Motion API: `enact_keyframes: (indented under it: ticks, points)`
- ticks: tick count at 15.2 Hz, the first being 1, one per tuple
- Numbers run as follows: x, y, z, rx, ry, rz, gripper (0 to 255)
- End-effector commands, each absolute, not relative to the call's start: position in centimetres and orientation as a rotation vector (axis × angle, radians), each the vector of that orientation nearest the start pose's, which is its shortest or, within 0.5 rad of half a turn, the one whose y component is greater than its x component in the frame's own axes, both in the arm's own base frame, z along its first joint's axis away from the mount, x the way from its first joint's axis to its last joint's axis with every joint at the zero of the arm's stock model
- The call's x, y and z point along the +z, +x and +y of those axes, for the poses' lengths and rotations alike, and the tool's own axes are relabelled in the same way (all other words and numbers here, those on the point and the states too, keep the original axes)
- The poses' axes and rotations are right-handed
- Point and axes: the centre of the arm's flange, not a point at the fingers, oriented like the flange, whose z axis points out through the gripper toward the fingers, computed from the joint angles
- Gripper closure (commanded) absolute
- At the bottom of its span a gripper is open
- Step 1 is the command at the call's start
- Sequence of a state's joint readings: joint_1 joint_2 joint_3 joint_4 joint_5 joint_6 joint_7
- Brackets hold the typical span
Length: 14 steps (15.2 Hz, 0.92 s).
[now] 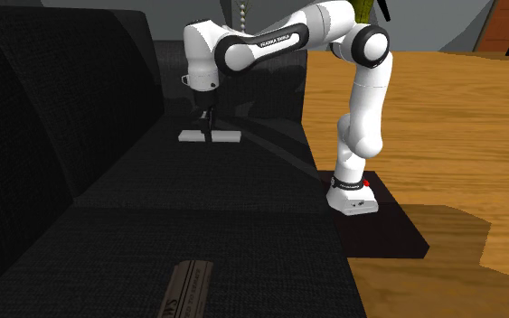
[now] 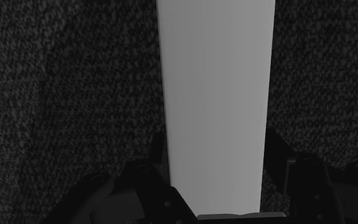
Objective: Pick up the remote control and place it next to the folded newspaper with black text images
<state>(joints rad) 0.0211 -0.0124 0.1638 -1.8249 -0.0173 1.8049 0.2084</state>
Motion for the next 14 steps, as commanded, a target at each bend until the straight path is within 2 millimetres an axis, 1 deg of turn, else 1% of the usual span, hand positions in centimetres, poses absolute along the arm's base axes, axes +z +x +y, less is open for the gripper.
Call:
enact_keyframes:
  ticks: [1,14]
  points:
    - [54.0,54.9,10.2,0.006,-3.161,0.031,255]
    - [60.9,54.9,10.2,0.006,-3.161,0.031,255]
